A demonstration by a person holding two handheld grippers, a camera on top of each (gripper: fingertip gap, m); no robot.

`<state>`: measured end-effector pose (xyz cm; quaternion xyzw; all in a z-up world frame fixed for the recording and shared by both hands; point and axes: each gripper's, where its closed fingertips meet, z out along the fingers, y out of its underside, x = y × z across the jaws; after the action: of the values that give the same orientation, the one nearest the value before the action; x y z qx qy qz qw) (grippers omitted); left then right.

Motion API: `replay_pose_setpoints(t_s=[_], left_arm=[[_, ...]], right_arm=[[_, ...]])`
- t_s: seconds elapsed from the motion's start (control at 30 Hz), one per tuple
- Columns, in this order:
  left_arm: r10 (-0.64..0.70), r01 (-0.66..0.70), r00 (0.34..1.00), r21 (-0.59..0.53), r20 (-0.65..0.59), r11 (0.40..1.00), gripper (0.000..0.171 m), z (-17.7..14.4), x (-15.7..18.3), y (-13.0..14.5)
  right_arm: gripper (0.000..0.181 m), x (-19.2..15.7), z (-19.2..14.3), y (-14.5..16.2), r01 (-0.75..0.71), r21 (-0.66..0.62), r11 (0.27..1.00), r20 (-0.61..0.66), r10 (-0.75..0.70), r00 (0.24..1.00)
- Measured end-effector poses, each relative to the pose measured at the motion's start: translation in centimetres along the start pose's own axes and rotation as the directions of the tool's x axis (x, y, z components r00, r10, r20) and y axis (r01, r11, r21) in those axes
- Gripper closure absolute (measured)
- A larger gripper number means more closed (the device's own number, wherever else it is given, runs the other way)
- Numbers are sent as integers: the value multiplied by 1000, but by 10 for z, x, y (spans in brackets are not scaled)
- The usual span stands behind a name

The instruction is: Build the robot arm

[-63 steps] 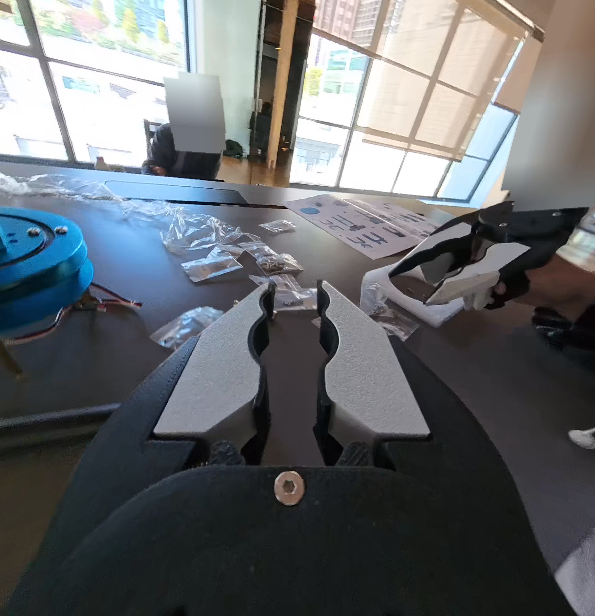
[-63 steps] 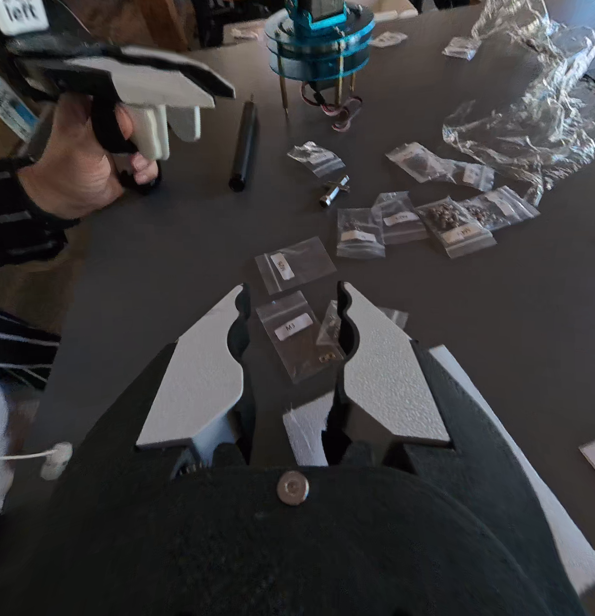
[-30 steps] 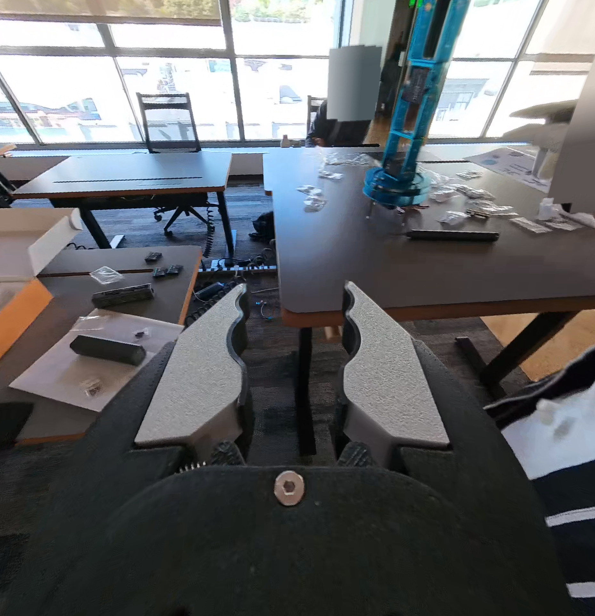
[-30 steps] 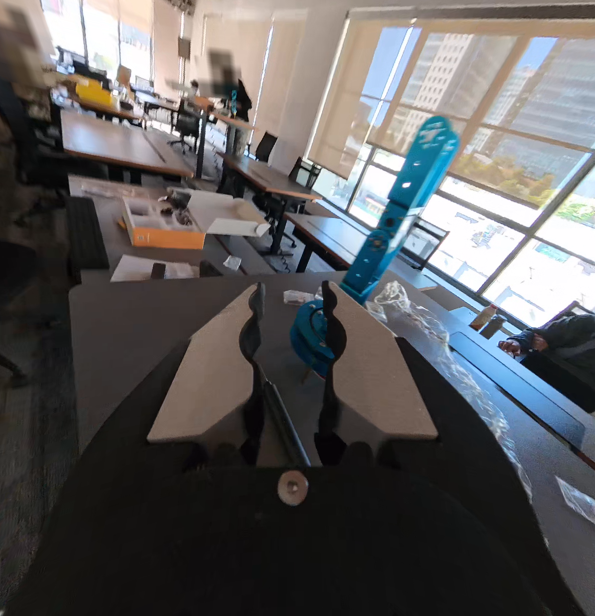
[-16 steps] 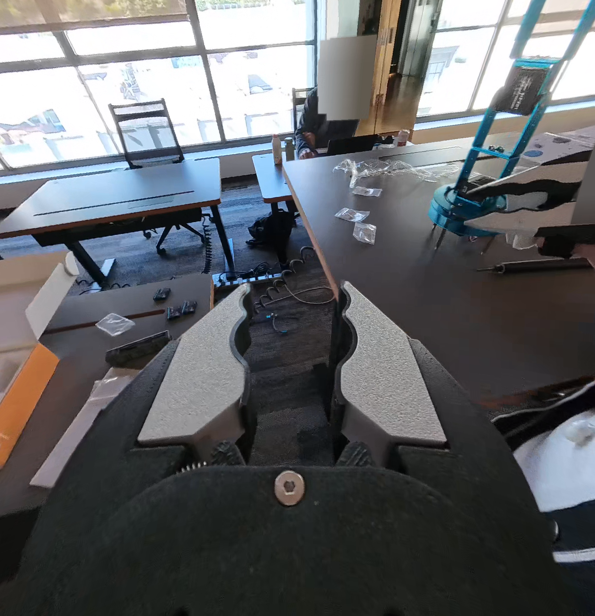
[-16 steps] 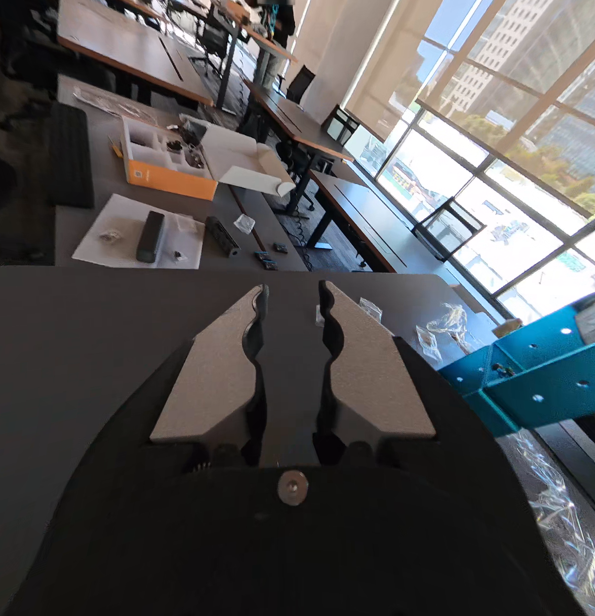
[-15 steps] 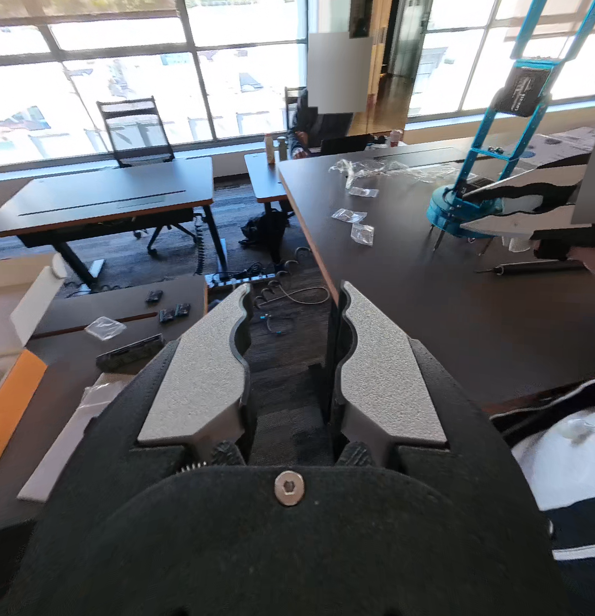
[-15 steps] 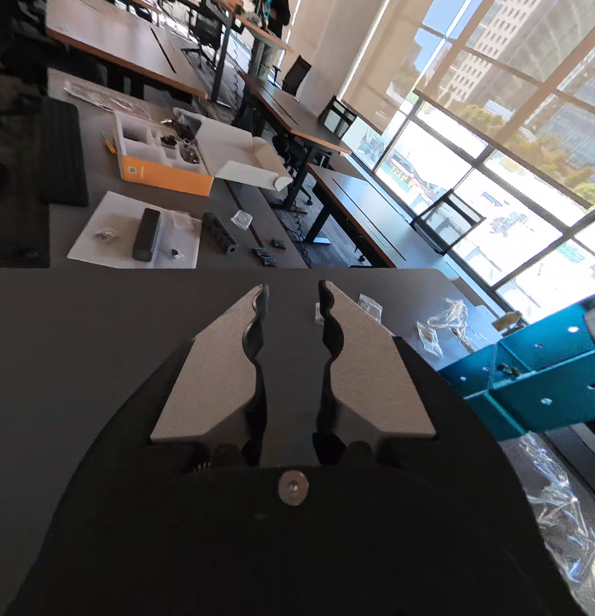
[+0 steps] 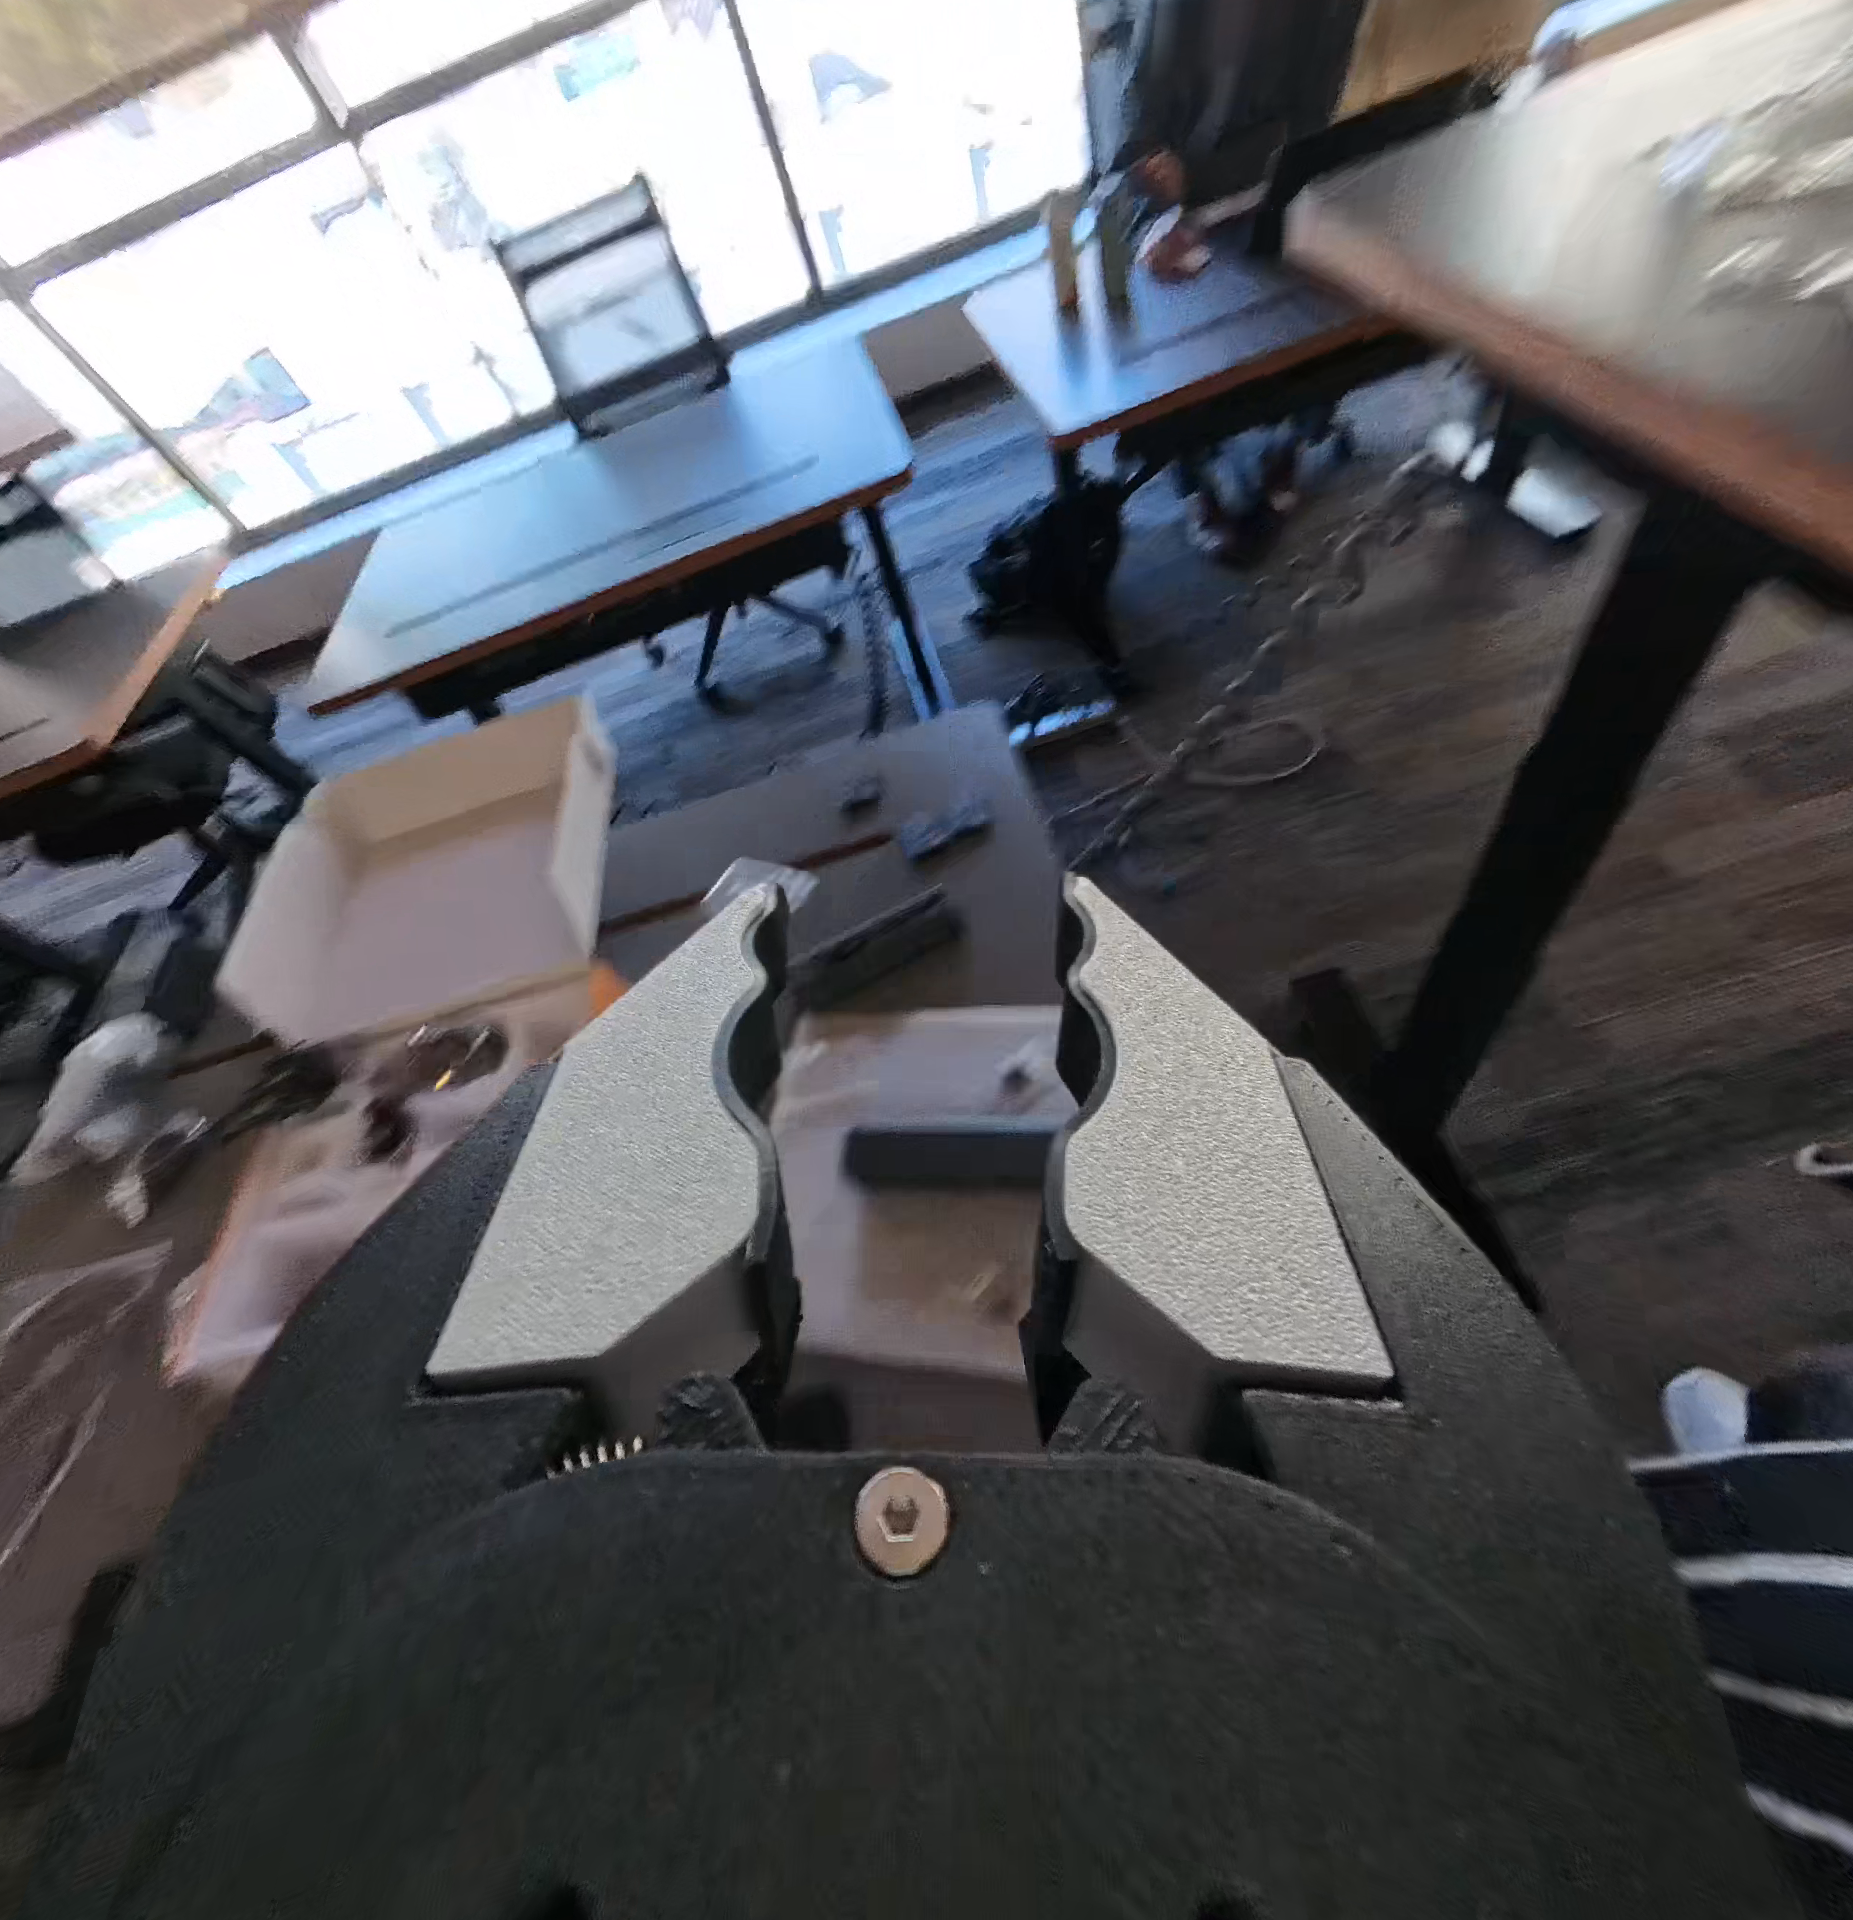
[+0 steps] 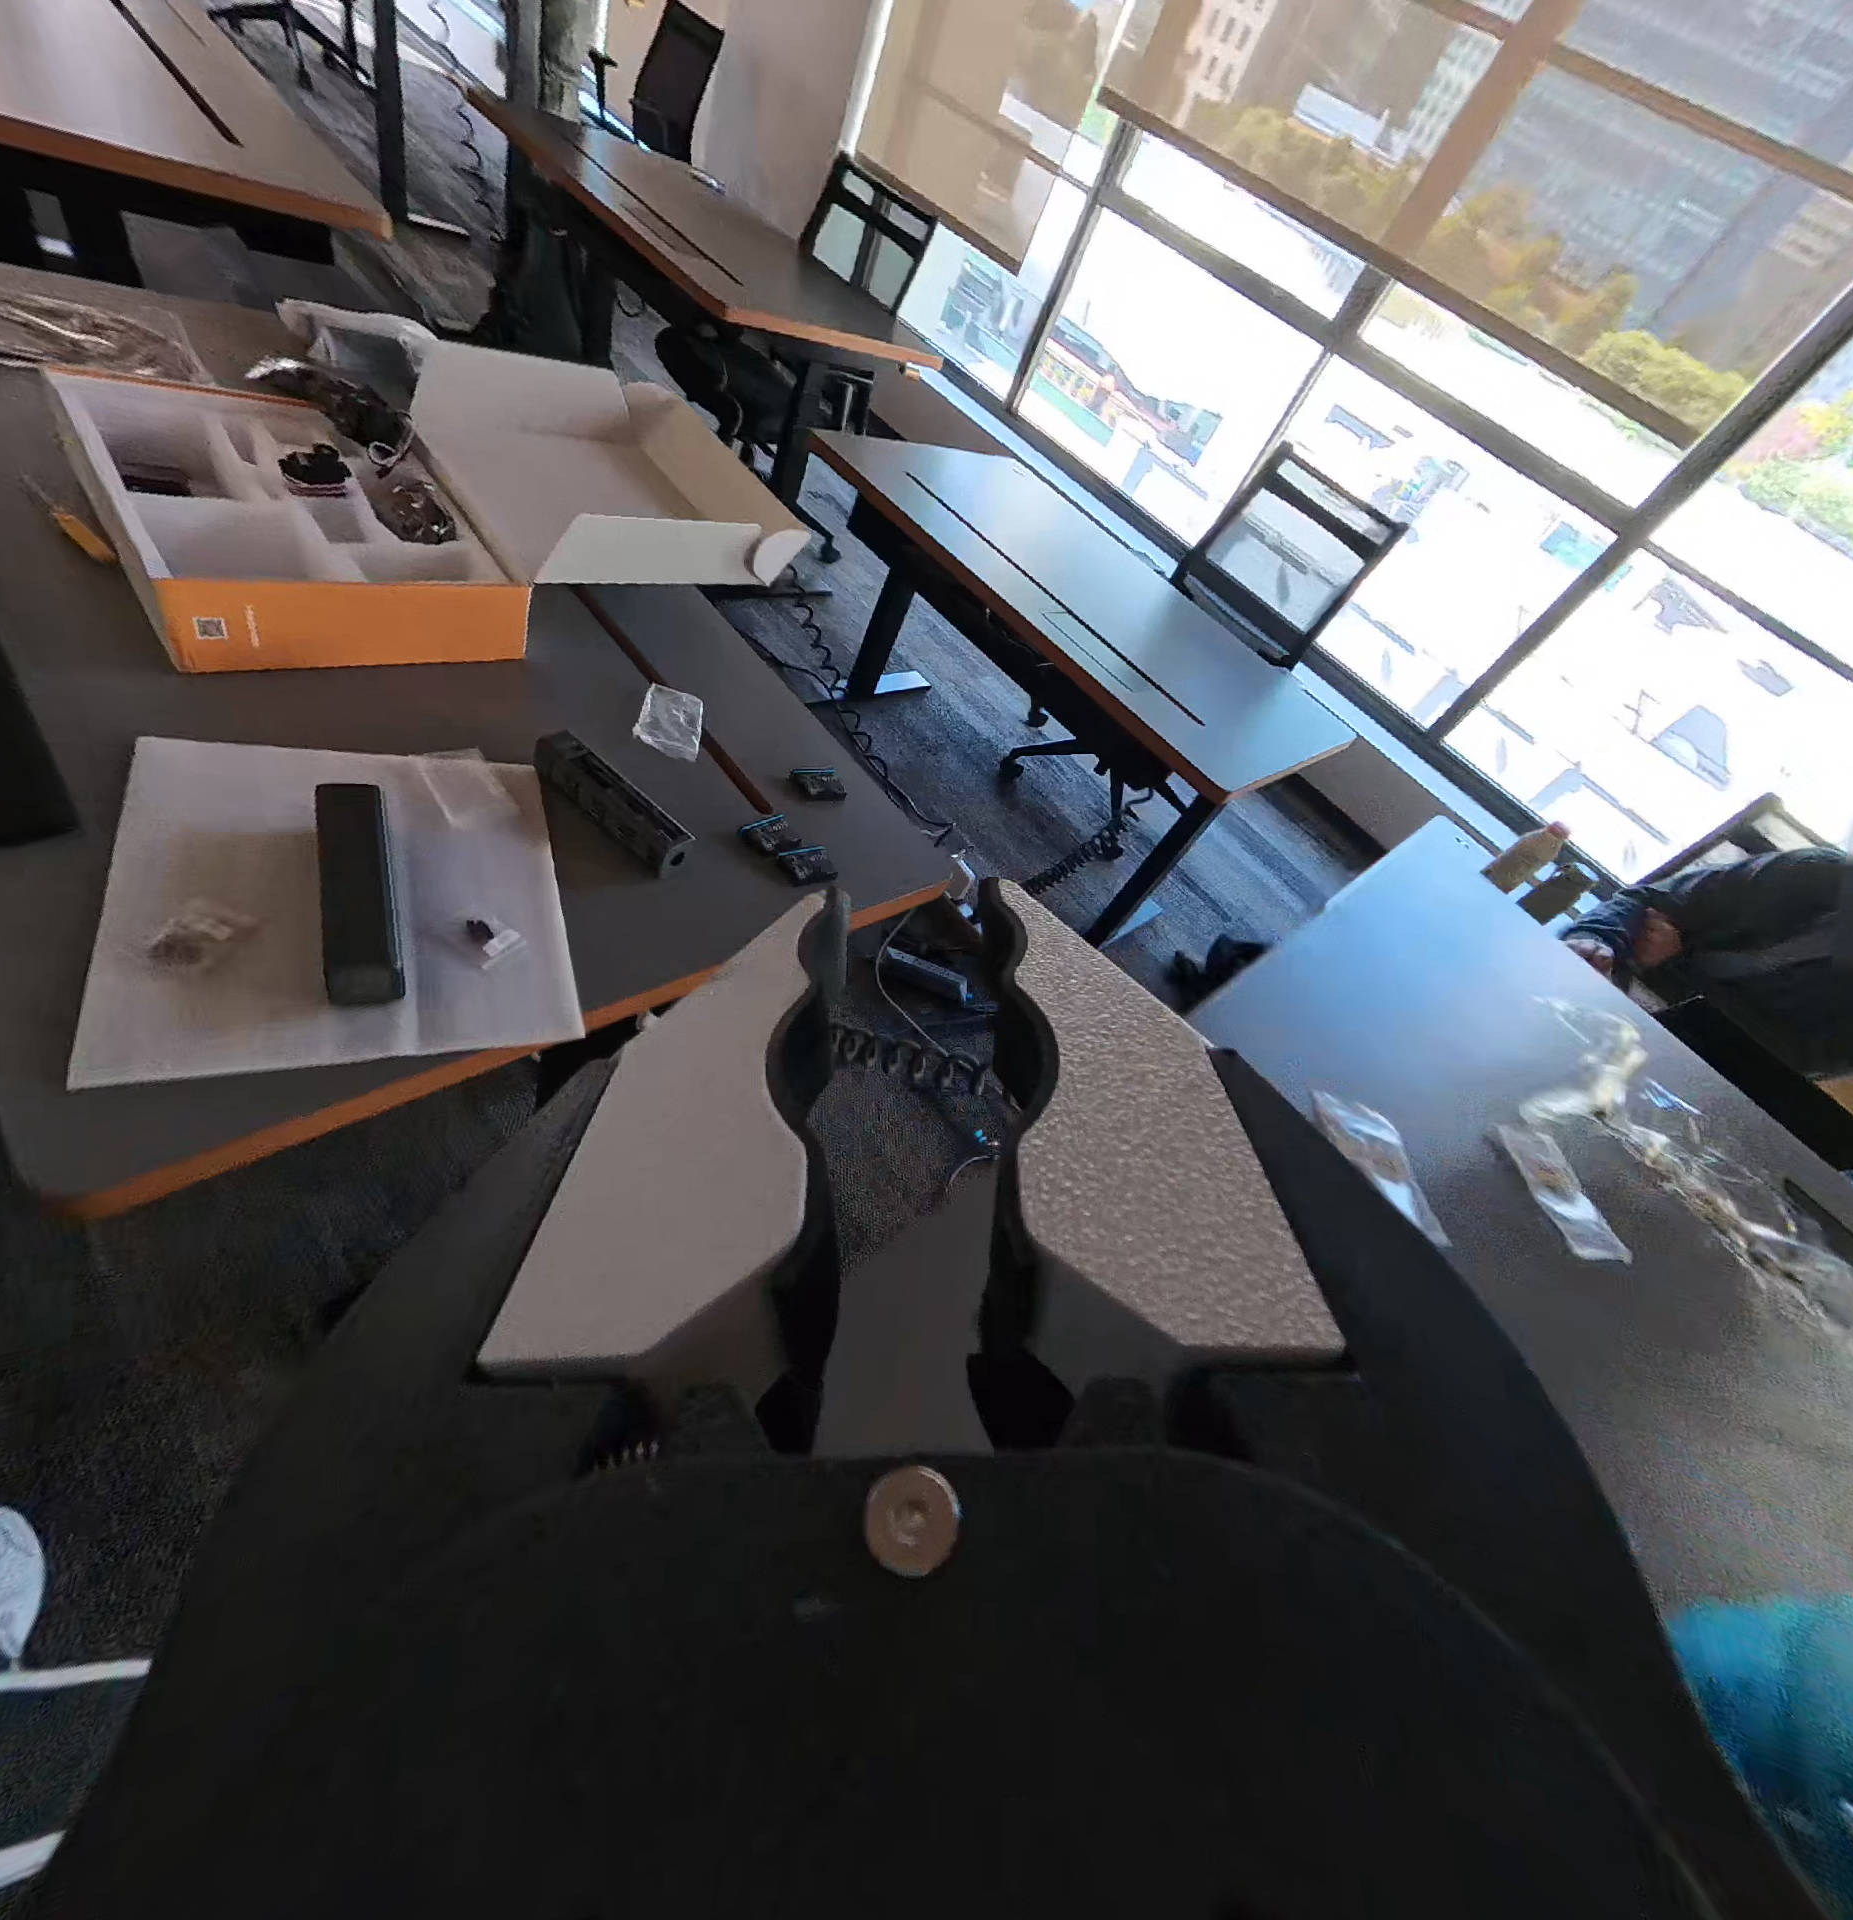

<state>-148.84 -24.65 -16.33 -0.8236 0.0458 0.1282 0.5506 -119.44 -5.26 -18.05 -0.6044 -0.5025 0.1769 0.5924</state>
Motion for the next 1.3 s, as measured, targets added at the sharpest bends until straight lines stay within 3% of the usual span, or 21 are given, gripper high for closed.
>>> replay_pose_setpoints(t_s=[0.07, 0.17, 0.33, 0.47, 0.73, 0.83, 0.93, 1.03, 1.23, 1.3], left_arm=[[-2, 7, 999, -108, 48, 994, 118, -19, -59, 38], [5, 11, 995, -160, 98, 987, 120, -48, -124, 76], [-54, 75, 992, -192, 113, 979, 121, -71, -173, 119], [-110, 133, 987, -209, 117, 969, 122, -69, -187, 136], [-161, 185, 979, -209, 126, 960, 124, -58, -189, 117], [-181, 211, 971, -204, 158, 956, 126, -56, -188, 121], [-203, 230, 969, -206, 143, 951, 127, -56, -182, 129], [-169, 198, 976, -237, 137, 951, 128, -60, -192, 142], [-140, 150, 988, -186, 64, 971, 129, -76, -238, 160], [-131, 134, 991, -196, 28, 971, 129, -87, -255, 173]], right_arm=[[157, -29, 39, -13, -14, -50, 999, -33, 12, 999], [156, -91, 92, -32, -51, -85, 995, 77, 57, 995], [156, -146, 142, -38, -37, -155, 987, 139, 59, 989], [155, -170, 166, -26, -1, -206, 979, 204, 44, 978], [153, -238, 203, 18, -116, -316, 942, 451, 257, 855], [152, -255, 211, 30, -85, -338, 937, 510, 258, 820], [152, -260, 219, 40, -35, -356, 934, 517, 228, 825], [152, -282, 228, 47, -109, -411, 905, 514, 329, 793], [164, -393, 262, 95, -266, -586, 765, 463, 586, 665], [172, -421, 285, 126, -285, -614, 736, 379, 591, 712]])
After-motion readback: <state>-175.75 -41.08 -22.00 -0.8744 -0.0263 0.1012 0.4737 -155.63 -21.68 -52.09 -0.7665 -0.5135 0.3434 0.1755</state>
